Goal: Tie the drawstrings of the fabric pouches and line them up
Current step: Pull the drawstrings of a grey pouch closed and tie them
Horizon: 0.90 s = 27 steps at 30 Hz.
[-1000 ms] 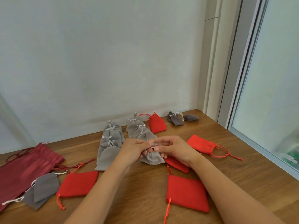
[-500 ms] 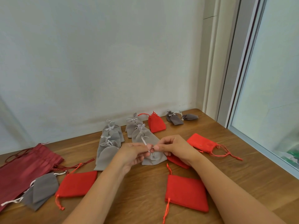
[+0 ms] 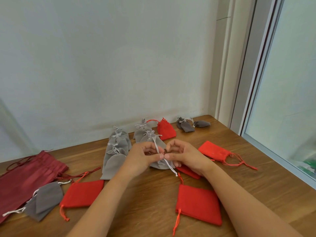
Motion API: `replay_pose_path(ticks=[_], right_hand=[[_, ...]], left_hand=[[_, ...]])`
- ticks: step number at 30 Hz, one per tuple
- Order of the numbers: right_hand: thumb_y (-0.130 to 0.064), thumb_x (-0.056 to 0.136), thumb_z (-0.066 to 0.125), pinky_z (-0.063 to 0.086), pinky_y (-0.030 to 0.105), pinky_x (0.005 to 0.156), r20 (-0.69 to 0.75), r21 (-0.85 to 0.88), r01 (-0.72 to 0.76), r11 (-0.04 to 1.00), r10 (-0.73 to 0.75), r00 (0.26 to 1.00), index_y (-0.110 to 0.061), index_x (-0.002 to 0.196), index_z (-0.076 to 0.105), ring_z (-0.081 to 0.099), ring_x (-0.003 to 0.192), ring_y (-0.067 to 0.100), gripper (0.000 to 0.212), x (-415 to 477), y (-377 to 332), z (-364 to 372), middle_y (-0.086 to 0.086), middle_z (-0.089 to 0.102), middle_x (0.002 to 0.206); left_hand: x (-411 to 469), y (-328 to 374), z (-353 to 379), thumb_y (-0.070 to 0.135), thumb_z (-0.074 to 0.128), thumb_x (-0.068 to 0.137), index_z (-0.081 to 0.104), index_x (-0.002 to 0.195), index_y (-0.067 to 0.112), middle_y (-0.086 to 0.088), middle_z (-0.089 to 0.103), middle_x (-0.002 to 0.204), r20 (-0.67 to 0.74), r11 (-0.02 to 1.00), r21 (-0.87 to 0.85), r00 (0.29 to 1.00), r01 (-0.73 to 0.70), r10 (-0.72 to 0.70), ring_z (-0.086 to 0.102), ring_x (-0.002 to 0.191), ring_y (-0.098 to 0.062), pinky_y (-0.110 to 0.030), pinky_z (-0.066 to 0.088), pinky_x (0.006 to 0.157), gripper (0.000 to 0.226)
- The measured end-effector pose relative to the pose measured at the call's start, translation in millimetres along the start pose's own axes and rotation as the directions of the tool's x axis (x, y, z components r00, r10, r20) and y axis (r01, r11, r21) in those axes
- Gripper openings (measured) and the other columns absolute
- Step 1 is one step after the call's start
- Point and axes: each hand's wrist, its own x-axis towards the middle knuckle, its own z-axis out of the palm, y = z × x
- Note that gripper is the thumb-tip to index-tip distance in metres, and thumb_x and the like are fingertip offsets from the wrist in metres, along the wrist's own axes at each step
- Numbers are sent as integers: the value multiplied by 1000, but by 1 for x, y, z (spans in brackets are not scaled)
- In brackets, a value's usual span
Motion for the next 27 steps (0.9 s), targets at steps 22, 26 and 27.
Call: replay_pose_path(ticks=[22, 26, 27], right_hand=[[9, 75, 75, 51, 19, 73, -9, -102, 6, 995, -7, 1000, -8, 87, 62, 61, 71, 9, 25, 0, 0, 3, 6, 64, 79], [13, 74, 73, 51, 18, 74, 11, -108, 16, 994, -15, 1000, -9, 81, 61, 60, 73, 9, 26, 1, 1, 5, 4, 63, 78], [13, 74, 72, 51, 17, 74, 12, -109, 13, 994, -11, 1000, -10, 80, 61, 60, 72, 8, 26, 1, 1, 5, 3, 63, 77]], left_hand=[[-4, -11, 7, 10, 74, 81, 68, 82, 30, 14, 68, 77, -119, 947, 284, 975, -149, 189, 65, 73, -2, -15, 51, 70, 21], [-3, -17, 7, 15, 72, 84, 76, 100, 19, 12, 67, 86, -61, 865, 452, 960, -218, 274, 61, 80, -2, -7, 42, 70, 17], [-2, -18, 6, 15, 72, 84, 76, 98, 18, 10, 68, 86, -54, 851, 470, 954, -235, 293, 61, 80, -3, -8, 42, 69, 15]])
